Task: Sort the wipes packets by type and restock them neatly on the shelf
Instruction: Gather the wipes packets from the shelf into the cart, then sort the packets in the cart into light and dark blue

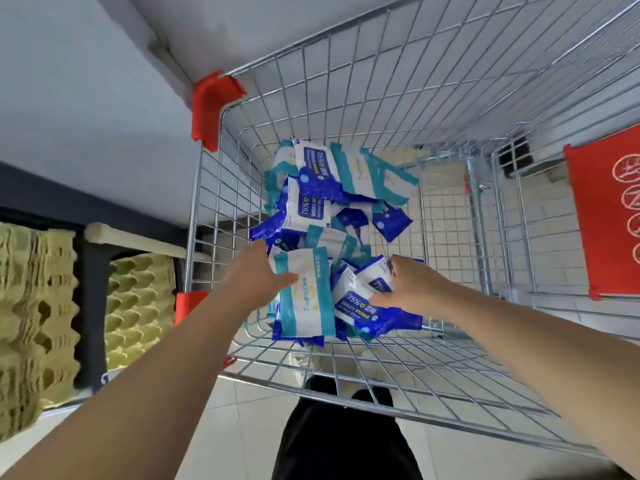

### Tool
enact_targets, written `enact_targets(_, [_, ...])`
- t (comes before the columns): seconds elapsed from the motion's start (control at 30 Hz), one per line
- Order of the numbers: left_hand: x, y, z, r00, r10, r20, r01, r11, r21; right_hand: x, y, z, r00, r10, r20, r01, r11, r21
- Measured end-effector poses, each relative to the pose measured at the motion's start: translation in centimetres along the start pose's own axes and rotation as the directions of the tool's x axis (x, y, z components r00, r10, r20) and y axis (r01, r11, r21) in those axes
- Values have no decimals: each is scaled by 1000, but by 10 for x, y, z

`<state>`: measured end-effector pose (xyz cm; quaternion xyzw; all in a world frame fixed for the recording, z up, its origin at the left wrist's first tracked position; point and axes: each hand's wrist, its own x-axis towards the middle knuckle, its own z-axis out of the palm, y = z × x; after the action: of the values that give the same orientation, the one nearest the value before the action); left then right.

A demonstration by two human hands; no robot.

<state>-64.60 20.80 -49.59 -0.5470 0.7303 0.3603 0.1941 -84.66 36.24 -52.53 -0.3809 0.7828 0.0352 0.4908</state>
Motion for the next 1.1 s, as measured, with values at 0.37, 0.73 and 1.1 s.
enact_targets(0.37, [10, 82, -57, 885, 368, -285, -303, 920, 247, -21, -45, -97, 878, -88, -471, 146, 985, 90])
enact_targets(0.73, [91, 107, -32, 953, 137, -272, -118, 989, 83, 70, -30, -106, 873, -117, -473, 194, 974, 117])
enact_targets(1.1, [103, 84, -32, 950, 42, -310, -83, 989, -122, 125, -26, -104, 932, -94, -350, 208, 929, 306])
